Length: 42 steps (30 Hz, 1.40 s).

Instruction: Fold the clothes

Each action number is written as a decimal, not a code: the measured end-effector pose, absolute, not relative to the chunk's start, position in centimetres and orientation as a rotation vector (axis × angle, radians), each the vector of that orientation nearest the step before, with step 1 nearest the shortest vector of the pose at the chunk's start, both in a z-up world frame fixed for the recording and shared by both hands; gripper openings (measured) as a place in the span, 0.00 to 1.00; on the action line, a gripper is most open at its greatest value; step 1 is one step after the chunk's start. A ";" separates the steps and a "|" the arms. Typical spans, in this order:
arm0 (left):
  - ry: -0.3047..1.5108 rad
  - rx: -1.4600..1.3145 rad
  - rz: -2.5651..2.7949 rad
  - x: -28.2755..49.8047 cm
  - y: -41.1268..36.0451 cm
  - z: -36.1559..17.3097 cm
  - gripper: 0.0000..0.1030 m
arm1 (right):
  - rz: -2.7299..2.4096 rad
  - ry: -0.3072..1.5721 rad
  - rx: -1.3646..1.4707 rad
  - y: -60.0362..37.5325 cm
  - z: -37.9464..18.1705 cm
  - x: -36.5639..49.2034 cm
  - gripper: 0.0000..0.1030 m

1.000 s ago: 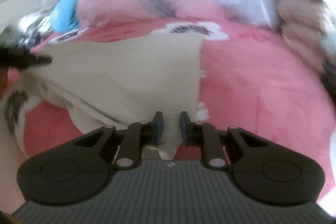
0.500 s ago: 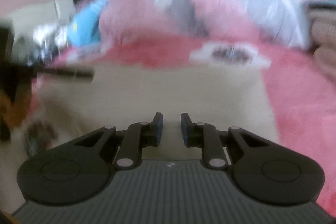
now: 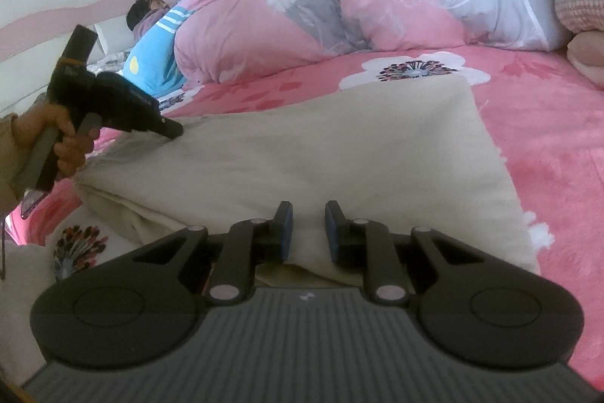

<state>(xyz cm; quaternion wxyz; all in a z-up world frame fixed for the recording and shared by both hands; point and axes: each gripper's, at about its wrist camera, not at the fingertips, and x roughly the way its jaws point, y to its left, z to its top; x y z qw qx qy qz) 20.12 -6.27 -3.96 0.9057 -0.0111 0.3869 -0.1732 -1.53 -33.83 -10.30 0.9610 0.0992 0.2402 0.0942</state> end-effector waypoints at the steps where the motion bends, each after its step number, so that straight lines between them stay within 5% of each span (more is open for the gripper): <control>1: 0.795 -0.016 -0.411 19.5 -7.0 -3.6 0.27 | 0.191 0.486 0.202 -33.8 -10.3 -1.5 0.17; 7: 0.955 -0.009 -0.710 17.5 -12.5 -6.1 0.31 | 0.195 0.487 0.203 -34.0 -10.3 -1.2 0.17; 16: 0.922 -0.065 -0.504 24.5 -12.0 -7.0 0.16 | 0.183 0.487 0.211 -33.8 -10.2 -1.4 0.17; 21: 0.818 -0.114 -0.472 22.9 -8.5 -4.8 0.39 | 0.184 0.482 0.219 -33.9 -10.3 -1.5 0.17; 39: 0.669 -0.042 -0.446 11.5 -3.7 -1.6 0.42 | 0.135 0.552 0.211 -33.3 -8.9 -0.5 0.18; 42: 0.700 -0.043 -0.428 11.8 -3.3 -1.9 0.42 | 0.119 0.574 0.183 -32.6 -6.6 0.6 0.25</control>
